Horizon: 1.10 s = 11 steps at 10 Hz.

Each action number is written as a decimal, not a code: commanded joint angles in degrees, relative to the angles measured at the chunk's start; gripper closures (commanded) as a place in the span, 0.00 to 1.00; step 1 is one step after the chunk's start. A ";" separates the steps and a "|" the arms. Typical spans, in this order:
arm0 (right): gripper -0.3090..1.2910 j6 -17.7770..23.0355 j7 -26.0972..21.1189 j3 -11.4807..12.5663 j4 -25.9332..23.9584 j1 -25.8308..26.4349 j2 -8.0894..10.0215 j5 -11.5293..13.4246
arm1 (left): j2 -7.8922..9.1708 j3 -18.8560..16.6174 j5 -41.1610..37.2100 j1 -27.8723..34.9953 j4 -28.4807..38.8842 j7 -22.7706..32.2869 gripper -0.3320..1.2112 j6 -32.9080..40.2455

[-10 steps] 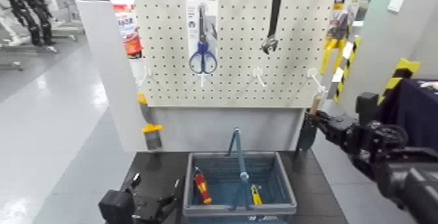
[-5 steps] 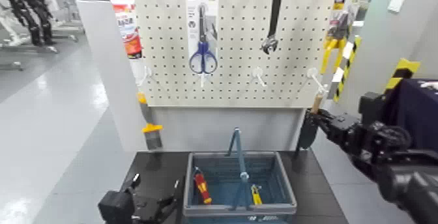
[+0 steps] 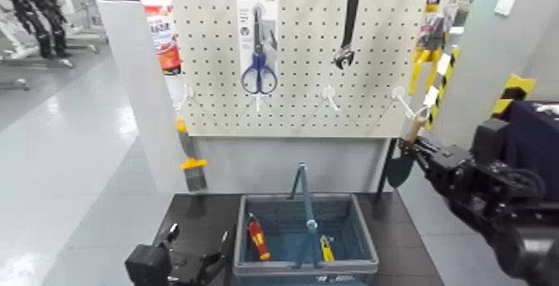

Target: Put the tool with the wooden handle into the crate.

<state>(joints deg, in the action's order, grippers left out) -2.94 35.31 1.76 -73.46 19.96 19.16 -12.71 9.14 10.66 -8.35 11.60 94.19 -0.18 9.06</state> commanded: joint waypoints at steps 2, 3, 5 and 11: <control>0.99 -6.29 -1.04 3.34 -12.85 -6.78 -1.93 -2.06 | 0.00 -0.03 0.09 0.18 0.12 0.00 0.30 -0.18; 0.99 -8.14 -1.30 3.96 -16.10 -8.10 -2.37 -3.20 | -0.09 -0.11 0.09 0.18 0.21 0.00 0.30 -0.27; 0.99 -11.74 -2.18 4.92 -21.11 -10.47 -3.16 -6.01 | -0.09 -0.11 0.18 0.35 0.30 0.00 0.30 -0.36; 0.99 -11.65 -2.53 2.82 -18.65 -13.02 -6.59 -13.57 | -0.18 -0.03 0.18 0.35 0.38 0.00 0.30 -0.45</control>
<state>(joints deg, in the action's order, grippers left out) -15.20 32.78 5.22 -93.12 6.85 12.88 -25.74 8.96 10.58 -8.17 12.02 94.57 -0.17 8.61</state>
